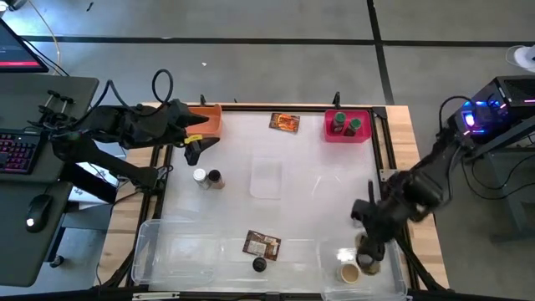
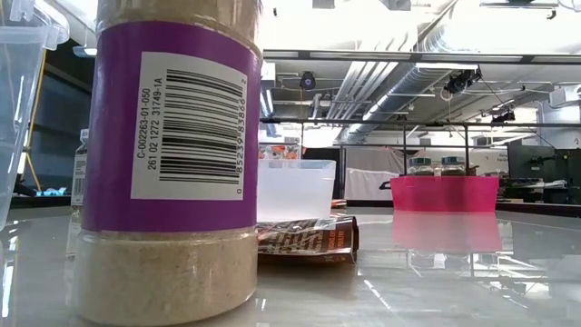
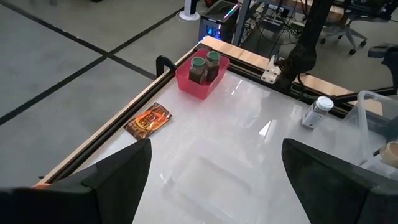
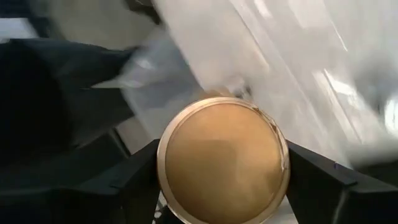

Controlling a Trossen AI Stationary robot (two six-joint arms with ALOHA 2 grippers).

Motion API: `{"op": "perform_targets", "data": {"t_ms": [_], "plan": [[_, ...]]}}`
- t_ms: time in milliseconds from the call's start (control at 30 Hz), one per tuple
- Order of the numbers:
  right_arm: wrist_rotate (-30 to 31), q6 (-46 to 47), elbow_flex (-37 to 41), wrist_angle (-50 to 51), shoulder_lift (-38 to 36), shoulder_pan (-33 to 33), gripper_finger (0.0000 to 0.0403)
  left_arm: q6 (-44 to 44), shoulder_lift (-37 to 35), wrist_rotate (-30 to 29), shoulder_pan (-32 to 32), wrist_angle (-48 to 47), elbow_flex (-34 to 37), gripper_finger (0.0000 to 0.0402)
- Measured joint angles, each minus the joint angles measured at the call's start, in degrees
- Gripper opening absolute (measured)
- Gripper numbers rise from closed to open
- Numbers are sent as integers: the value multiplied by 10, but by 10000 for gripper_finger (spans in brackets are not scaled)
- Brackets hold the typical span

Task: Sort spices by type
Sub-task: Put the gold seasoning bottle into the right transparent bin

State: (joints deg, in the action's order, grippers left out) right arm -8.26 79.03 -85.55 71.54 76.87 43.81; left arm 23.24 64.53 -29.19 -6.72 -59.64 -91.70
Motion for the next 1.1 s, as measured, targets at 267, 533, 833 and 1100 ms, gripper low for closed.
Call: {"op": "perform_targets", "data": {"t_ms": [267,533,833,1100], "plan": [[70,267,105,-74,1,109,273,0,0,0,18,0,0,346],[76,310,177,-157,3,132,273,-4,0,0,39,0,0,346],[116,266,179,-151,27,132,273,-4,0,0,45,0,0,346],[167,255,179,-165,27,131,273,-9,0,0,45,13,0,346]]}}
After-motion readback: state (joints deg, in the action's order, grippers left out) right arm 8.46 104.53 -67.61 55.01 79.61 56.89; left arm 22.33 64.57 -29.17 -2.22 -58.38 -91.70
